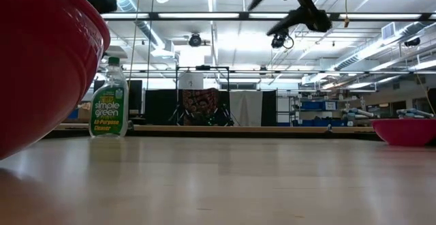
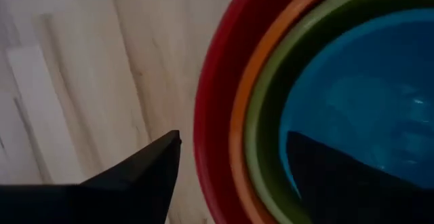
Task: Nest bowls inside each other
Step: Stack the pink bowl on top of the blue bowl
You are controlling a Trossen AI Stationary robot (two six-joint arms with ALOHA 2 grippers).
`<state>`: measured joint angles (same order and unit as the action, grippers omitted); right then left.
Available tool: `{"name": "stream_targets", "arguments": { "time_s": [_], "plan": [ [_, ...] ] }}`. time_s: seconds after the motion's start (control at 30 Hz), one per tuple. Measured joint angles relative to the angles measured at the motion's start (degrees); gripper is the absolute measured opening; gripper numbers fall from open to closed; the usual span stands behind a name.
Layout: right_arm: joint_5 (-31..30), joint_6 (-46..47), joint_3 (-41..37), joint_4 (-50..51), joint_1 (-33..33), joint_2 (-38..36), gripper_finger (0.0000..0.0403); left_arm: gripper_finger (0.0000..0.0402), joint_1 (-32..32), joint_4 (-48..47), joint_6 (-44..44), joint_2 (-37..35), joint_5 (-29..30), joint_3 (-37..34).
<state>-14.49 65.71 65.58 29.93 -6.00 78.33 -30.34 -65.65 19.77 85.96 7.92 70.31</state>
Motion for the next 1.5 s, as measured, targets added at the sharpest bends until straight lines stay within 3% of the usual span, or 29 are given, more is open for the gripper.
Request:
{"name": "stream_targets", "arguments": {
  "time_s": [0.37,0.57,0.7,0.93,1.37,1.5],
  "plan": [
    [5.61,-1.06,0.00,38.83,5.98,-0.53,0.0269,0.0221,6.21,11.19,10.54,-6.96,-0.10,-2.19],
    [6.95,-6.87,-1.50,49.70,13.75,0.34,0.0269,0.0207,9.79,22.19,13.93,-10.08,-0.13,-2.19],
    [7.62,-11.67,-5.27,49.54,18.92,0.94,0.0262,0.0201,11.84,30.21,14.12,-10.48,-0.02,-2.10],
    [8.23,-19.01,-11.00,48.07,23.11,3.87,0.0233,0.0199,14.09,34.90,15.22,-10.44,0.00,-2.10],
    [8.62,-31.20,-12.55,43.71,24.24,16.89,0.0146,0.0198,14.48,33.84,14.67,-10.50,-0.07,-2.10],
    [13.48,-33.91,-12.08,41.47,23.34,20.15,0.0105,0.0198,14.37,31.76,14.67,-11.07,-2.23,-2.12]
  ]
}}
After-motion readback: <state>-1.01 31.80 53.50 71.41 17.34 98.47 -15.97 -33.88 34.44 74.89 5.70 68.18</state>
